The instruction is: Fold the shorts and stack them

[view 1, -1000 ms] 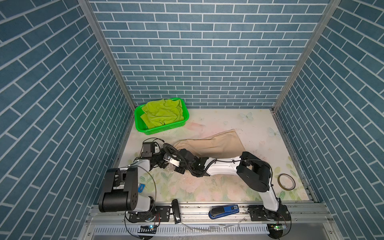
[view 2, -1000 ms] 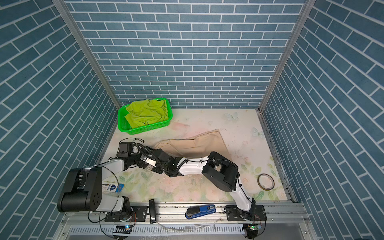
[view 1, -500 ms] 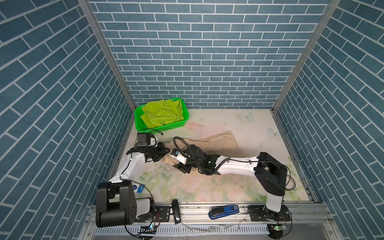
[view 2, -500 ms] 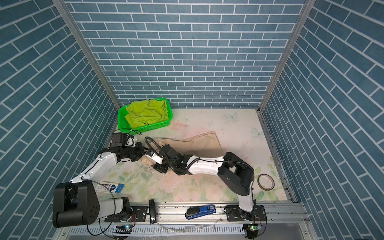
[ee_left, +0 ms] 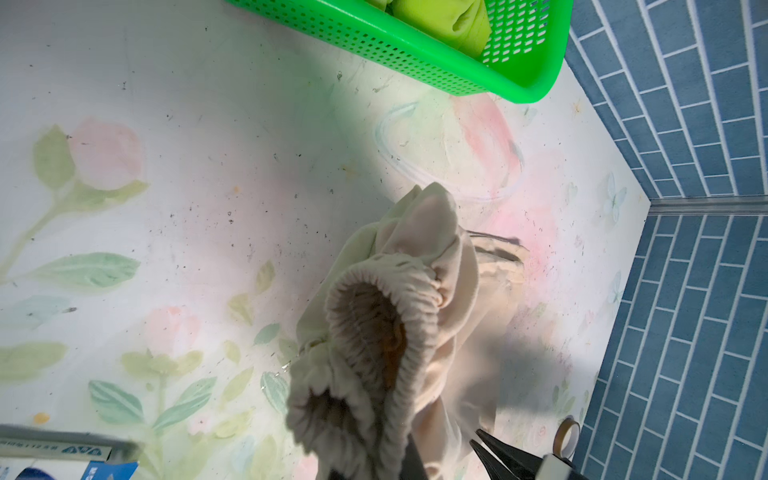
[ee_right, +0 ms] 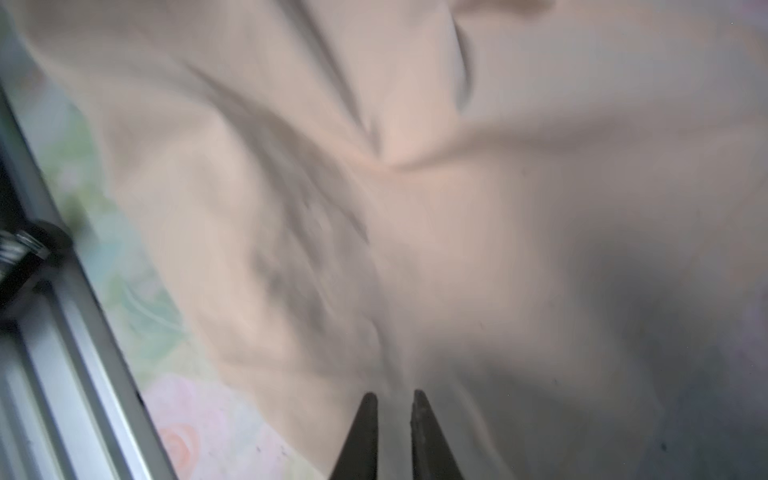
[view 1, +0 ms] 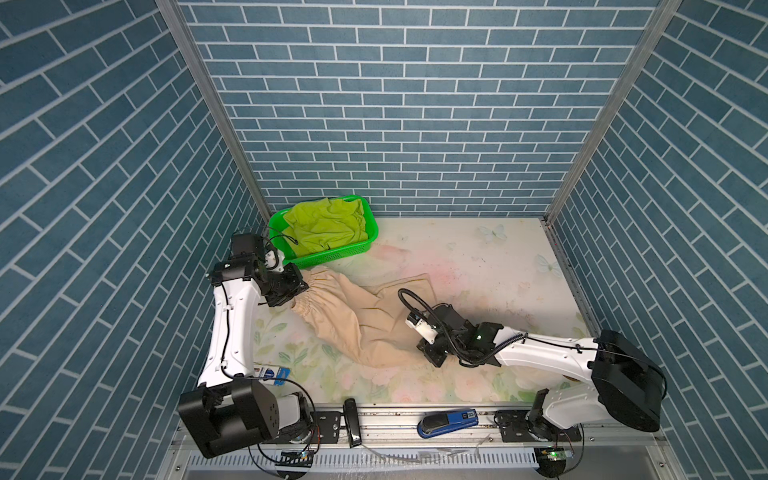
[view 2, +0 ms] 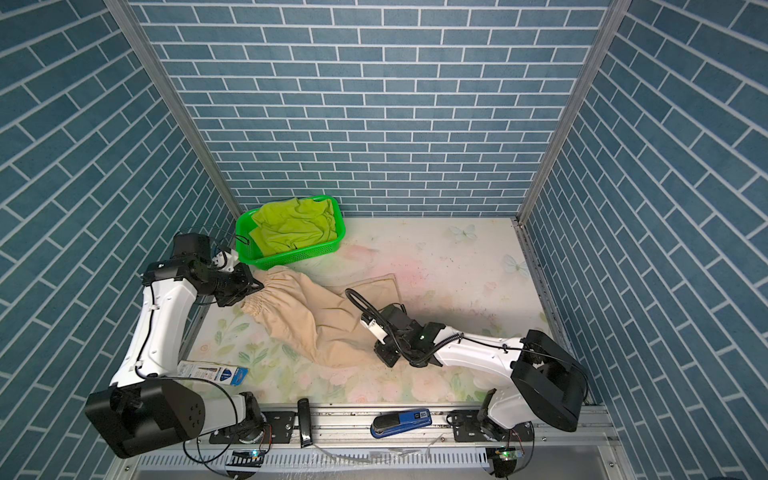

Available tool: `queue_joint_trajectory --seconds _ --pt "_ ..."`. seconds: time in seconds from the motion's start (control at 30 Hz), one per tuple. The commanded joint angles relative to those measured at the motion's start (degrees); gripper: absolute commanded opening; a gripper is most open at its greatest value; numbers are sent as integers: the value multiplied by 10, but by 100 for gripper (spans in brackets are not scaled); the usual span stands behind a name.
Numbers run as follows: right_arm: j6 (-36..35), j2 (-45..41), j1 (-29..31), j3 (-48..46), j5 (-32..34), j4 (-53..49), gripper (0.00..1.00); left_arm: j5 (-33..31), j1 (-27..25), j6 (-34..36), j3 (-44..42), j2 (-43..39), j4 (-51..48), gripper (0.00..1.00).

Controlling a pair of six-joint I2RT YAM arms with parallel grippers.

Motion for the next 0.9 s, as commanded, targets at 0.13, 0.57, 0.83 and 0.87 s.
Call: queue_joint_trajectory --seconds 0.13,0.57,0.83,0.87 --pt "66 -26 -2 -64 30 -1 6 -43 -91 -25 25 22 -46 0" --pt "92 25 -2 -108 19 58 0 -101 -248 -143 23 68 27 0" --pt "96 -6 0 -128 27 55 0 -150 -322 -210 57 94 54 0" --pt "98 -8 0 -127 29 54 0 -158 -333 -218 58 98 59 0"
